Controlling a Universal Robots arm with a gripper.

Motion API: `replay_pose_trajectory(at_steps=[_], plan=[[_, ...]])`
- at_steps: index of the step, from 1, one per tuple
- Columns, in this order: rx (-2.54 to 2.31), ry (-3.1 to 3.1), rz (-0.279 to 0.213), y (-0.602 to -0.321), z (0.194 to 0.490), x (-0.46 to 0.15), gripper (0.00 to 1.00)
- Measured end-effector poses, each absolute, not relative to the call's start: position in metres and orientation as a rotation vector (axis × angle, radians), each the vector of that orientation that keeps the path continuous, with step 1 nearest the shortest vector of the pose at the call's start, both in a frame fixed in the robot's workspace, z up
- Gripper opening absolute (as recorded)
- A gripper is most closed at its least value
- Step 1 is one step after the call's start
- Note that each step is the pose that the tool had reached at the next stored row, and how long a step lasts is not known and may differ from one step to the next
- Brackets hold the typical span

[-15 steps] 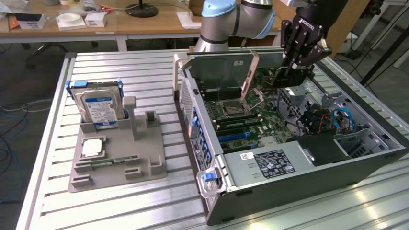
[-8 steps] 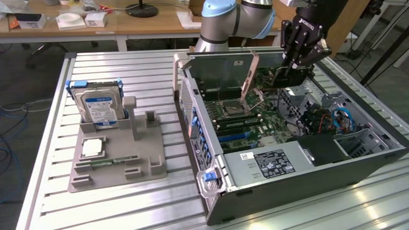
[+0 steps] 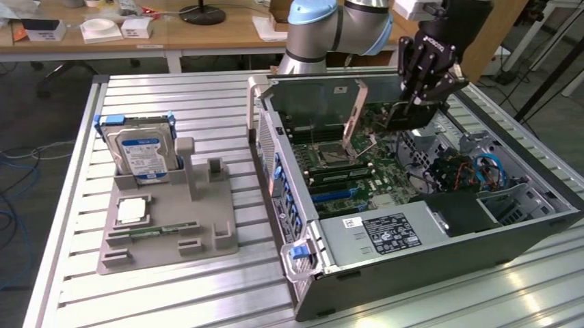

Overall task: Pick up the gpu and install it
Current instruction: 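Insert the gpu into the slot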

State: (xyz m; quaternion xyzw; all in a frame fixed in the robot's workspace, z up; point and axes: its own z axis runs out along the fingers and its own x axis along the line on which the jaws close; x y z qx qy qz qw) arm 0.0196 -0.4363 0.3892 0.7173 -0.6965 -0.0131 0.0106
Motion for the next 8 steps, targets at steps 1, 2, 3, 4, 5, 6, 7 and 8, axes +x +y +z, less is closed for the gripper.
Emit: replay_pose_trajectory(at_steps=[1,2,3,4,5,6,7,8], plan=[[2.238,-2.174,-0.041,-0.436,0.387,0.019,0.26],[2.237,-2.175,-0.041,-0.436,0.386,0.018,0.26],[2.232,-2.179,-0.040,-0.436,0.384,0.018,0.26],[2.224,-2.185,-0.038,-0.436,0.382,0.017,0.26],[2.216,-2.191,-0.036,-0.436,0.380,0.016,0.26],[2.210,-2.196,-0.034,-0.436,0.378,0.015,0.26],[2.205,-2.199,-0.032,-0.436,0.376,0.014,0.26],[2.200,-2.203,-0.030,-0.436,0.375,0.013,0.26]])
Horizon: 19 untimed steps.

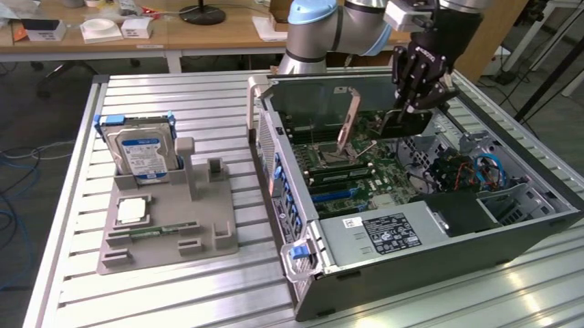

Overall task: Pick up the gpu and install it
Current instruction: 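Insert the gpu into the slot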

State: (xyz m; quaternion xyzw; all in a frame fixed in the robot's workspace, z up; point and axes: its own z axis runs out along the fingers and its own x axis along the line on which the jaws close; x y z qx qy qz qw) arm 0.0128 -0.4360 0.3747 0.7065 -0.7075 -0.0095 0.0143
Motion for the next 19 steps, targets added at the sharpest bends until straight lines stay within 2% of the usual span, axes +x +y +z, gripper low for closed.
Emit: replay_pose_trajectory(at_steps=[7,19], plan=[[2.185,-2.213,-0.026,-0.438,0.362,0.004,0.26],[2.185,-2.213,-0.026,-0.438,0.358,-0.008,0.26]])
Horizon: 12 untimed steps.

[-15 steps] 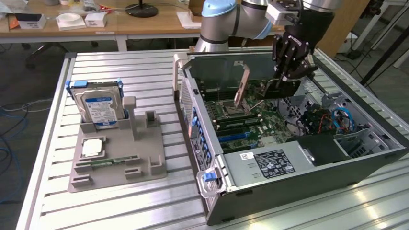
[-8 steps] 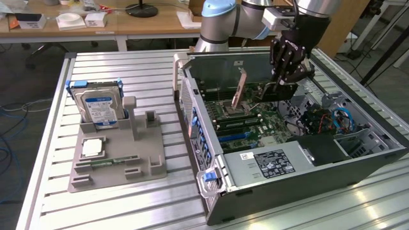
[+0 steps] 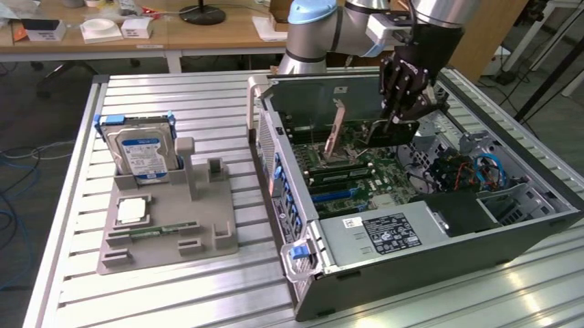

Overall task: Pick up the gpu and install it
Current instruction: 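Insert the gpu into the slot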

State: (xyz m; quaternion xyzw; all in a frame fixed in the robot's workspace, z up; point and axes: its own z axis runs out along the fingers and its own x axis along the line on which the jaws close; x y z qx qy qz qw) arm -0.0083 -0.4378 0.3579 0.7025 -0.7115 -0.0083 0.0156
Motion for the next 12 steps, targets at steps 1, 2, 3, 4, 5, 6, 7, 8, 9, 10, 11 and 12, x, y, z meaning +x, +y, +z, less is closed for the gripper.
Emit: replay_pose_trajectory(at_steps=[1,2,3,4,5,6,7,8,9,10,11,12], plan=[[2.185,-2.213,-0.026,-0.438,0.357,-0.011,0.26],[2.185,-2.213,-0.026,-0.438,0.355,-0.013,0.26],[2.185,-2.213,-0.025,-0.438,0.354,-0.015,0.26],[2.184,-2.213,-0.024,-0.438,0.352,-0.015,0.26],[2.184,-2.212,-0.024,-0.438,0.350,-0.016,0.26],[2.184,-2.212,-0.023,-0.438,0.348,-0.017,0.26],[2.184,-2.212,-0.023,-0.438,0.346,-0.017,0.26],[2.184,-2.212,-0.023,-0.438,0.345,-0.017,0.26],[2.184,-2.212,-0.023,-0.438,0.344,-0.017,0.26],[2.184,-2.212,-0.022,-0.438,0.343,-0.017,0.26],[2.184,-2.212,-0.022,-0.438,0.342,-0.017,0.26],[2.184,-2.212,-0.023,-0.438,0.341,-0.018,0.26]])
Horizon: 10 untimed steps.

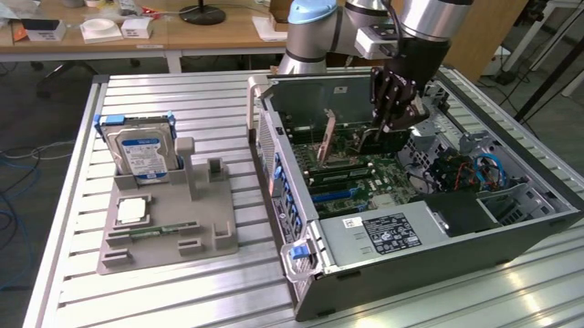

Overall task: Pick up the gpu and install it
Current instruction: 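Insert the gpu into the slot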

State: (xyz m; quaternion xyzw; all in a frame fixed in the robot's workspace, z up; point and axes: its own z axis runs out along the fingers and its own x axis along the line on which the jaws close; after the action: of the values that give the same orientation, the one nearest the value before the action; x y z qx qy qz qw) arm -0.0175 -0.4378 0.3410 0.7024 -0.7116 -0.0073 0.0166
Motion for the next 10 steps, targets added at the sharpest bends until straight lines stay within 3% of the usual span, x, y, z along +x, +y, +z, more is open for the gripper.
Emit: replay_pose_trajectory(at_steps=[10], plan=[[2.184,-2.212,-0.022,-0.4379,0.3369,-0.0178,0.26]])
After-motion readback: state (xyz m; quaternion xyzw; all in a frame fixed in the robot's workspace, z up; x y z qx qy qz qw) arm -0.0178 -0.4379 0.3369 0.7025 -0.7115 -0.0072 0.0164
